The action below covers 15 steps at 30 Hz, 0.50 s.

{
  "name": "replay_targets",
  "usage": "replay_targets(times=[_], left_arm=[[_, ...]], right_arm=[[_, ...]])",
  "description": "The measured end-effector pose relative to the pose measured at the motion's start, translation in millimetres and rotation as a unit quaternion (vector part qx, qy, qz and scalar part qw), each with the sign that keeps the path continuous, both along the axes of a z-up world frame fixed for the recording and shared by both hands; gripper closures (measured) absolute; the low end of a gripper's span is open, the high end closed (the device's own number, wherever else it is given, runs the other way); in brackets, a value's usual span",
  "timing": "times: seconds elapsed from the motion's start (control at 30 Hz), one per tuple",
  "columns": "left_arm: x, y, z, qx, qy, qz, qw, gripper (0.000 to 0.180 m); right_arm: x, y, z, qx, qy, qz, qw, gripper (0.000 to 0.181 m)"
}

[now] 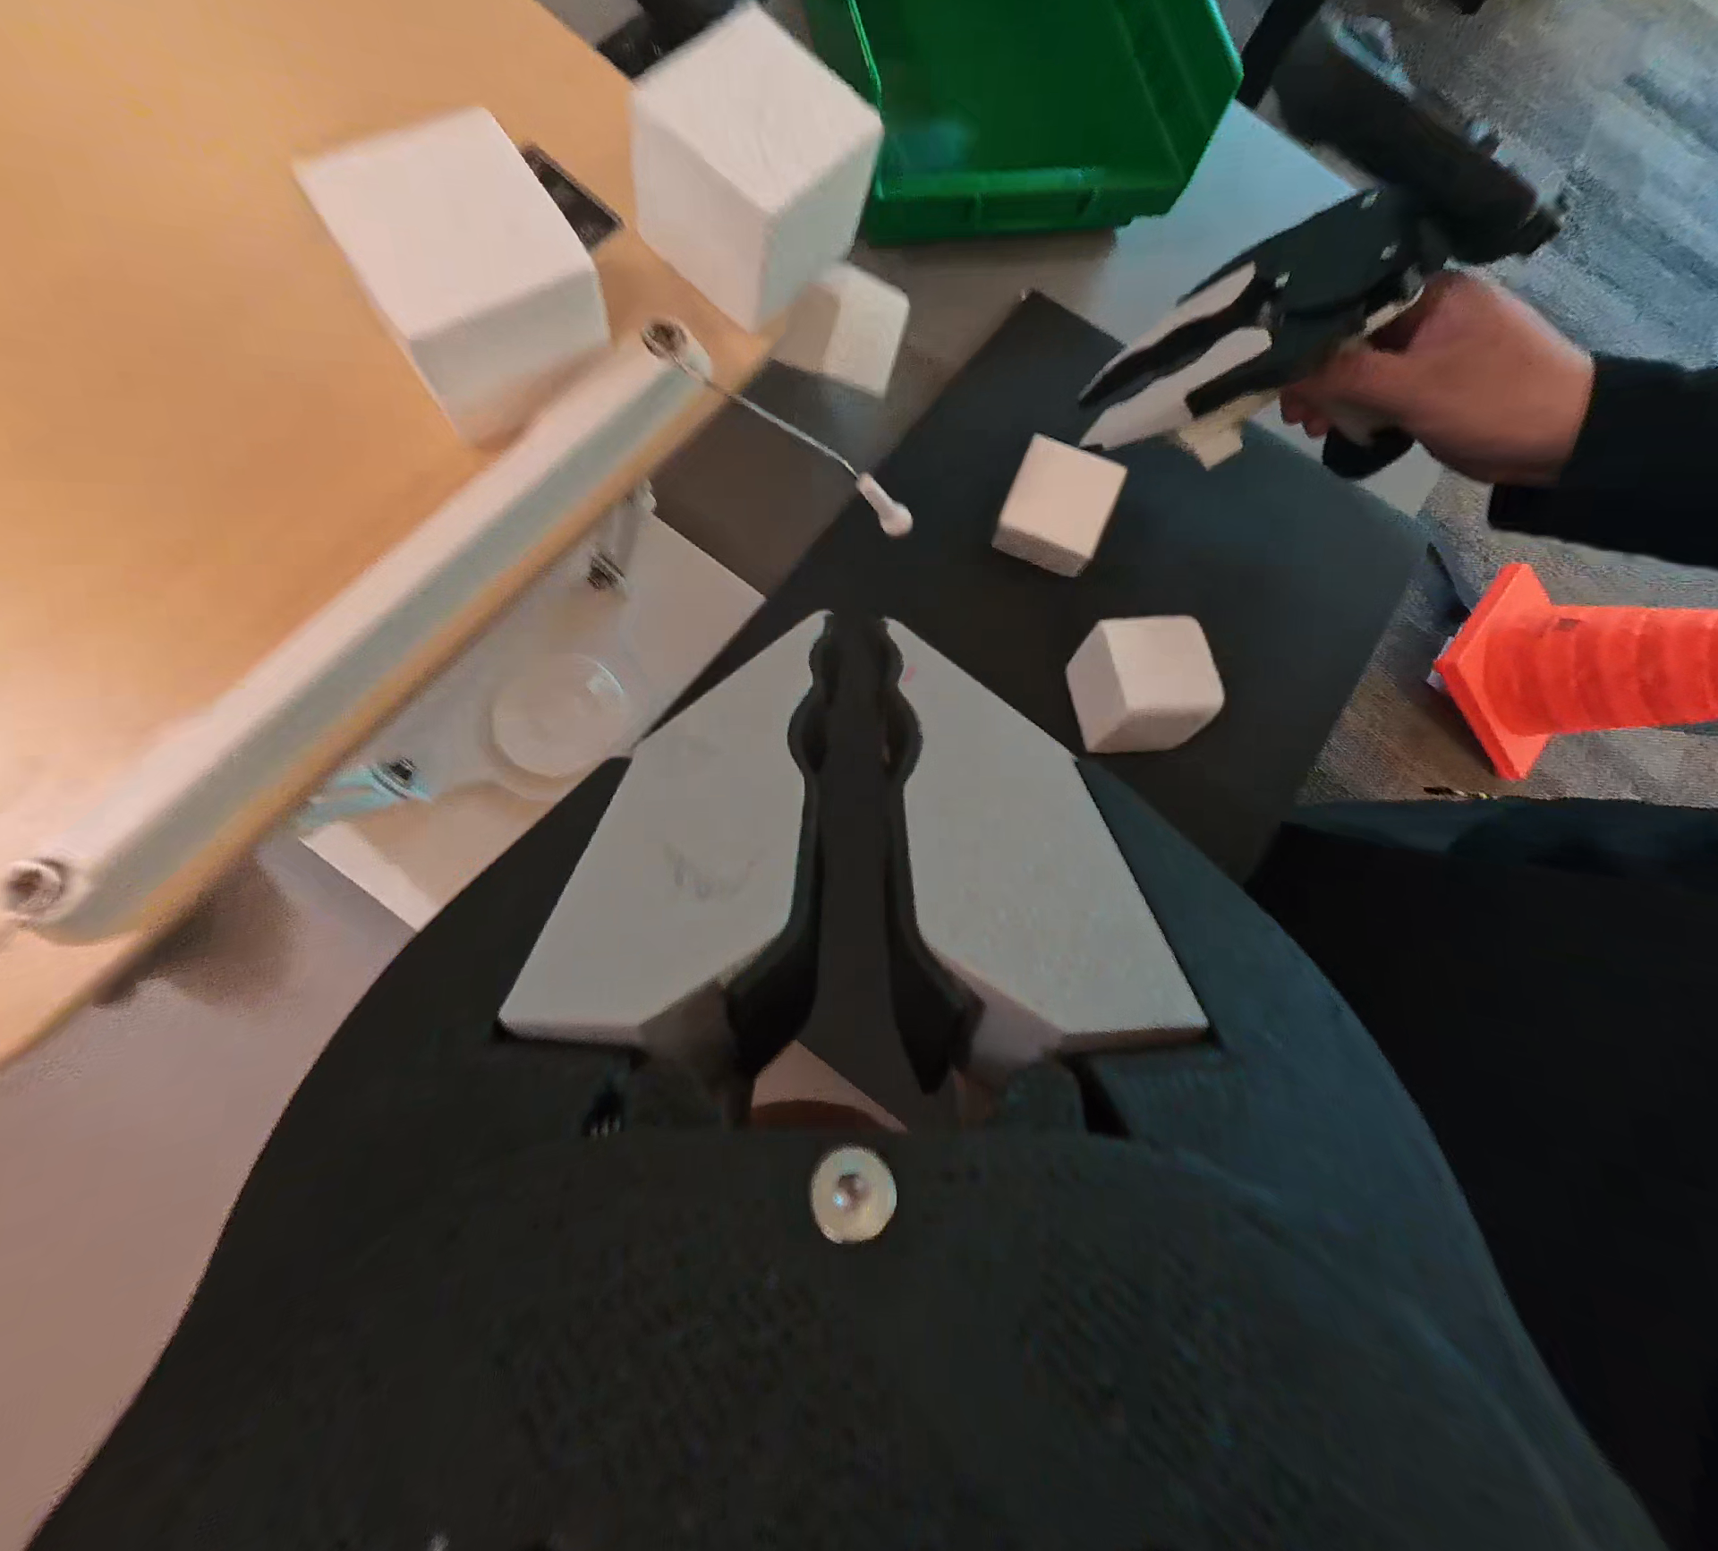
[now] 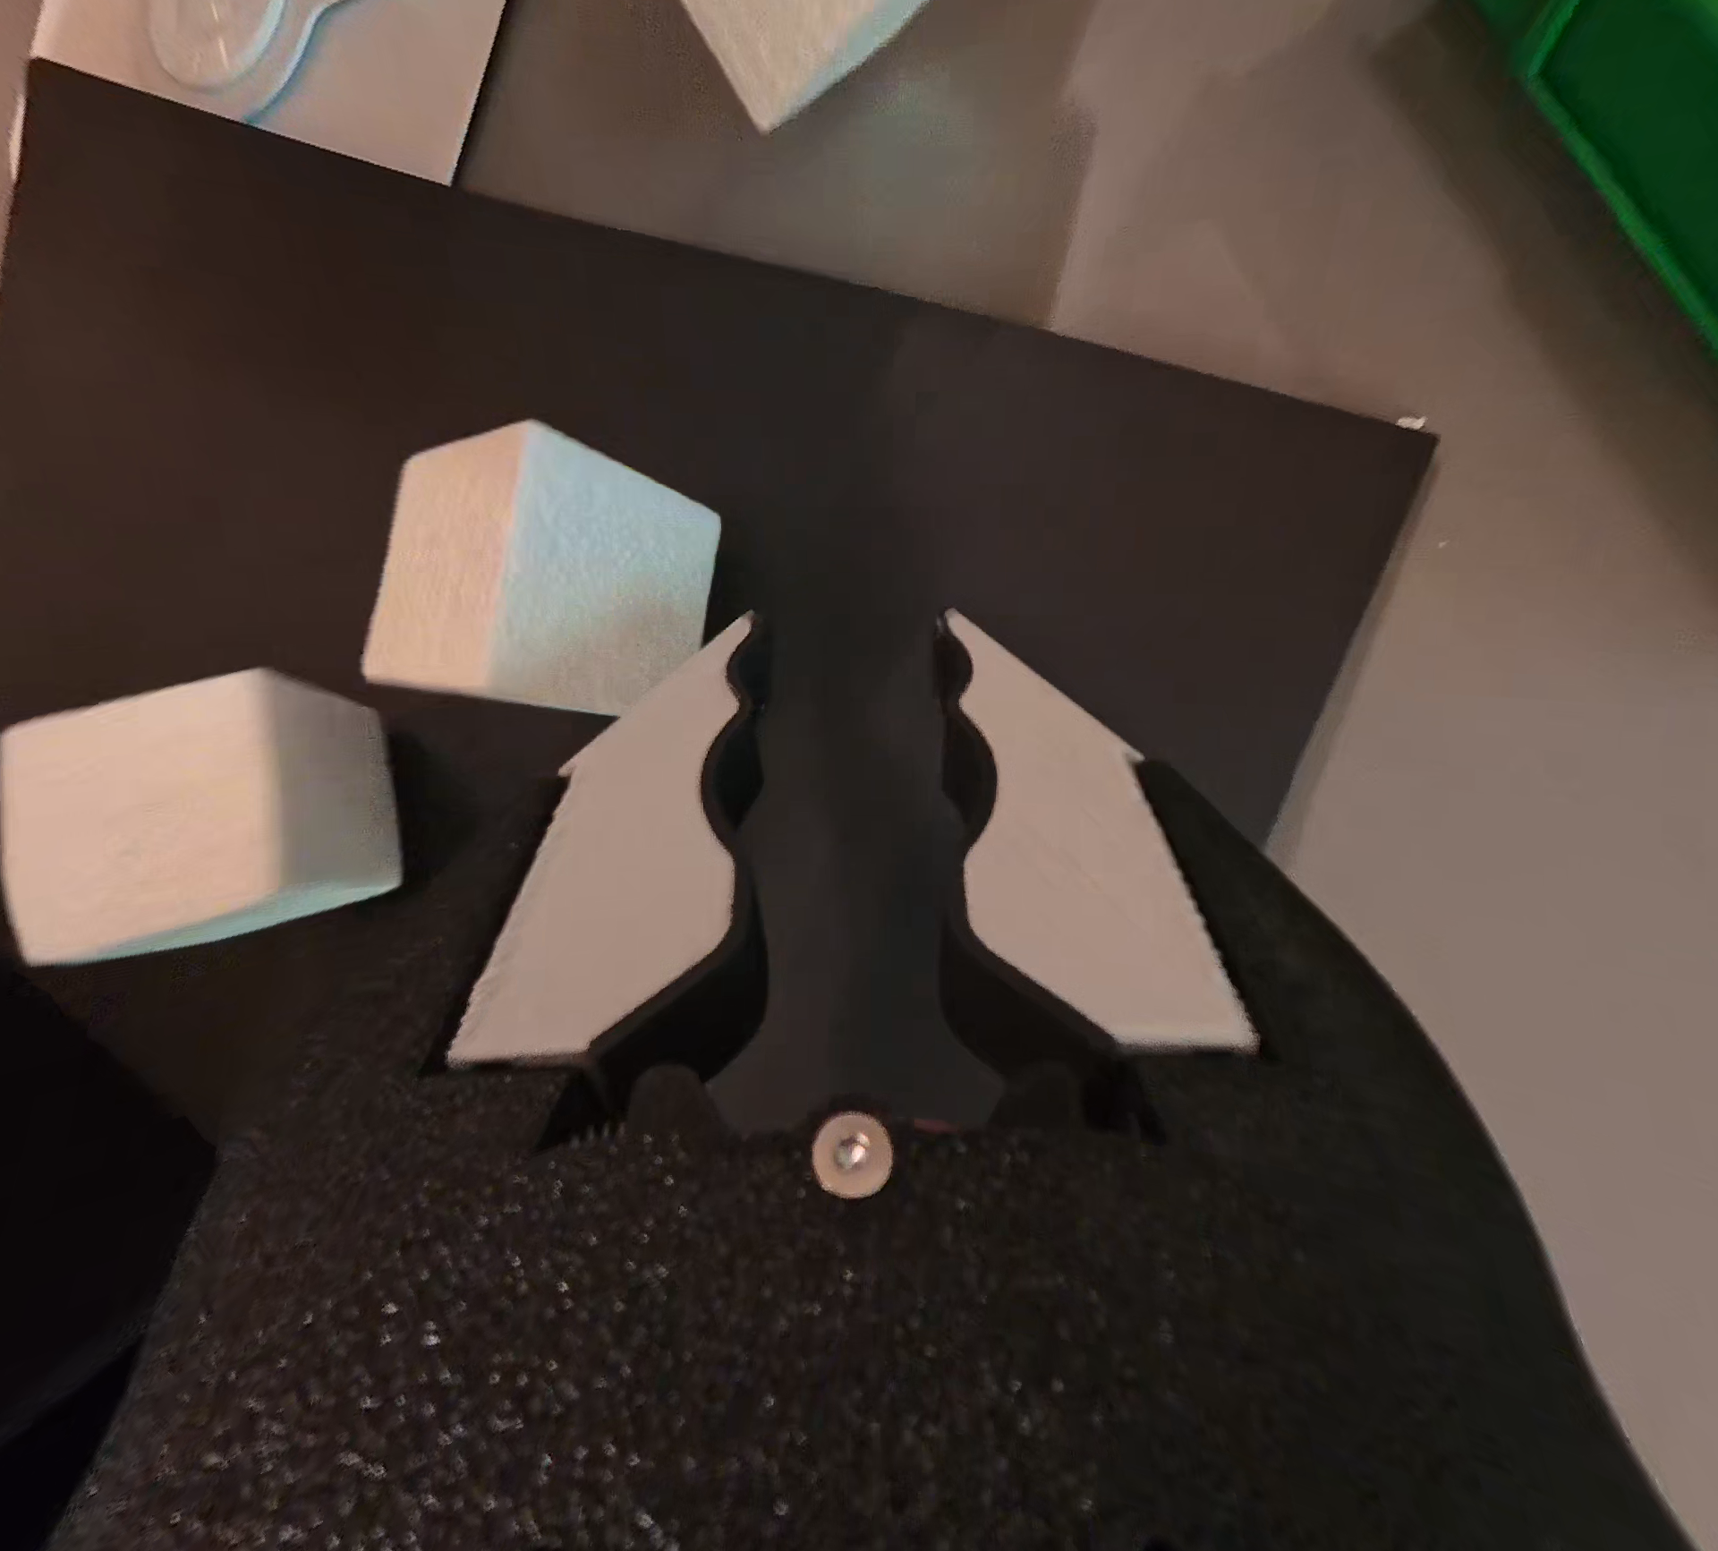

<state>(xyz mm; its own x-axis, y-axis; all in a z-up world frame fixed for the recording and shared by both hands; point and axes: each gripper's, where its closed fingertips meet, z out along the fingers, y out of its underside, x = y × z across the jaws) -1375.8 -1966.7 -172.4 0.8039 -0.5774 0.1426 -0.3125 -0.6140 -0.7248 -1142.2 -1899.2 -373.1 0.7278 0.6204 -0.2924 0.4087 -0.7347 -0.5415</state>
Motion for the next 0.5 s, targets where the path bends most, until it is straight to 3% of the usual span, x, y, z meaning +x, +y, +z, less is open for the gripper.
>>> replay_targets(times=[0.07, 0.23, 0.37, 0.5], left_arm=[[1, -7, -12, -0.012, 0.008, 0.006, 1.0, 0.169], [-9, 16, -3, -0.002, 0.039, 0.021, 0.999, 0.127], [-27, 73, 24, 0.051, 0.1, 0.067, 0.991, 0.119], [-26, 126, 12, -0.009, 0.09, 0.119, 0.989, 0.106]], right_arm=[[8, 4, 8, 0.028, -0.016, -0.002, 0.999, 0.143], [17, -8, 34, 0.058, 0.002, 0.004, 0.998, 0.135], [21, -35, 42, 0.073, 0.005, 0.024, 0.997, 0.132], [28, -63, 44, 0.076, 0.001, 0.042, 0.996, 0.122]])
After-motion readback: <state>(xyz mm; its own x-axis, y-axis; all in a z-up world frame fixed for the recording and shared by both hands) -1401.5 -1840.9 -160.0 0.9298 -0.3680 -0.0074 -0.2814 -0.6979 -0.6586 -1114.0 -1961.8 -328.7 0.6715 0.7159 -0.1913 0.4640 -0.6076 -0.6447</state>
